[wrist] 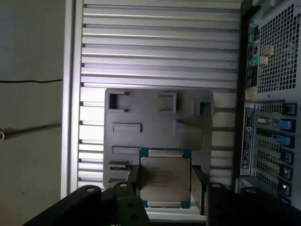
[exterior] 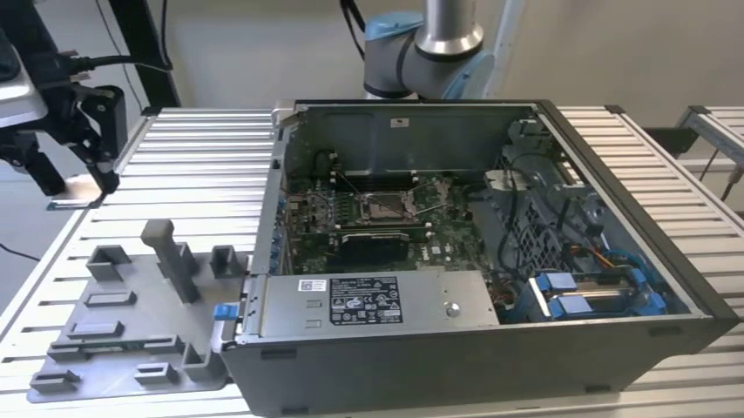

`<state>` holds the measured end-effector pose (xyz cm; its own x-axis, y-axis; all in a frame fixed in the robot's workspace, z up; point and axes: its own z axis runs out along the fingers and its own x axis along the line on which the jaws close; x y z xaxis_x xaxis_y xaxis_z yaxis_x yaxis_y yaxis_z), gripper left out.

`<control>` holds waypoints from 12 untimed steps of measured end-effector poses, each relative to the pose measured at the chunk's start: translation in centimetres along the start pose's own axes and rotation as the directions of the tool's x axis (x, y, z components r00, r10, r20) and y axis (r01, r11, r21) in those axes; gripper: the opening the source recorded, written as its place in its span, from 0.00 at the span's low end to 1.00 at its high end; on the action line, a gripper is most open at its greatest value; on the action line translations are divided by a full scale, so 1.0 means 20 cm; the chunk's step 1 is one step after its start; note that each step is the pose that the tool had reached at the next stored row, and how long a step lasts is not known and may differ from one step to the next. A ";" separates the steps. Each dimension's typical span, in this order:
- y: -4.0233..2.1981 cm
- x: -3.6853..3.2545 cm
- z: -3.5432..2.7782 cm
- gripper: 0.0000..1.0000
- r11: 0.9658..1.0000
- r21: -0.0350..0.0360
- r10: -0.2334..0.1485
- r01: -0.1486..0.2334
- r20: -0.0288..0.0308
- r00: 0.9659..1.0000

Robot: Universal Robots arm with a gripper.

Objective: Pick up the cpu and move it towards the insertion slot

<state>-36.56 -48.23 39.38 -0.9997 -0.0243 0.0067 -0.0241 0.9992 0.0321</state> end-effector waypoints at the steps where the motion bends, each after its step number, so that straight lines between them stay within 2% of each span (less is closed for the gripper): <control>1: 0.001 -0.016 0.000 0.00 1.000 0.000 0.000 0.000 0.000 1.000; 12: 0.011 -0.185 0.005 0.00 1.000 0.000 0.000 0.000 0.000 1.000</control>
<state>-32.87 -47.93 39.26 -0.9997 -0.0243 0.0066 -0.0240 0.9992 0.0322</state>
